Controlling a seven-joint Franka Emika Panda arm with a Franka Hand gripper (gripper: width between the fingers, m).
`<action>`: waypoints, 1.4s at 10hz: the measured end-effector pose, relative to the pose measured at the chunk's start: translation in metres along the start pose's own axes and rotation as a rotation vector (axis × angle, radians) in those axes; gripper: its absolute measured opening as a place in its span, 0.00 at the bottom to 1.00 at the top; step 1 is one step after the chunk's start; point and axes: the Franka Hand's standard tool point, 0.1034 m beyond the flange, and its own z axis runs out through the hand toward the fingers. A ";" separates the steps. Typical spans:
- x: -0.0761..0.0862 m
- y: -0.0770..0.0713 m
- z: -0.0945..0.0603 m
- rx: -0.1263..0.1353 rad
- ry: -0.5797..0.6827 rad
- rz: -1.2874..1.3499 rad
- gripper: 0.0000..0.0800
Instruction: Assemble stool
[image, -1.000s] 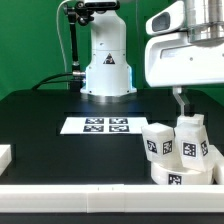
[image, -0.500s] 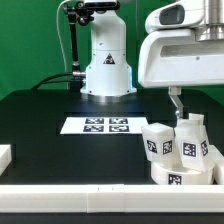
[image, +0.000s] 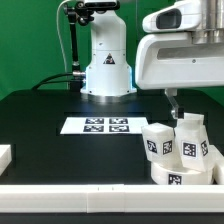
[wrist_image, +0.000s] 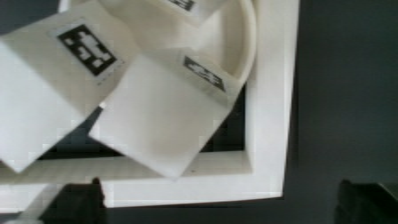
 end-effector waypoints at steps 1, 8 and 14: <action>0.000 0.001 0.002 0.000 -0.019 -0.070 0.81; -0.002 -0.001 0.011 -0.051 -0.026 -0.565 0.81; -0.002 0.007 0.023 -0.096 -0.061 -0.888 0.81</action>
Offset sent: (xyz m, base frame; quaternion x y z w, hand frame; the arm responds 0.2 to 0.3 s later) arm 0.0000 0.0000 0.0000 0.0000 0.0000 0.0000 1.0000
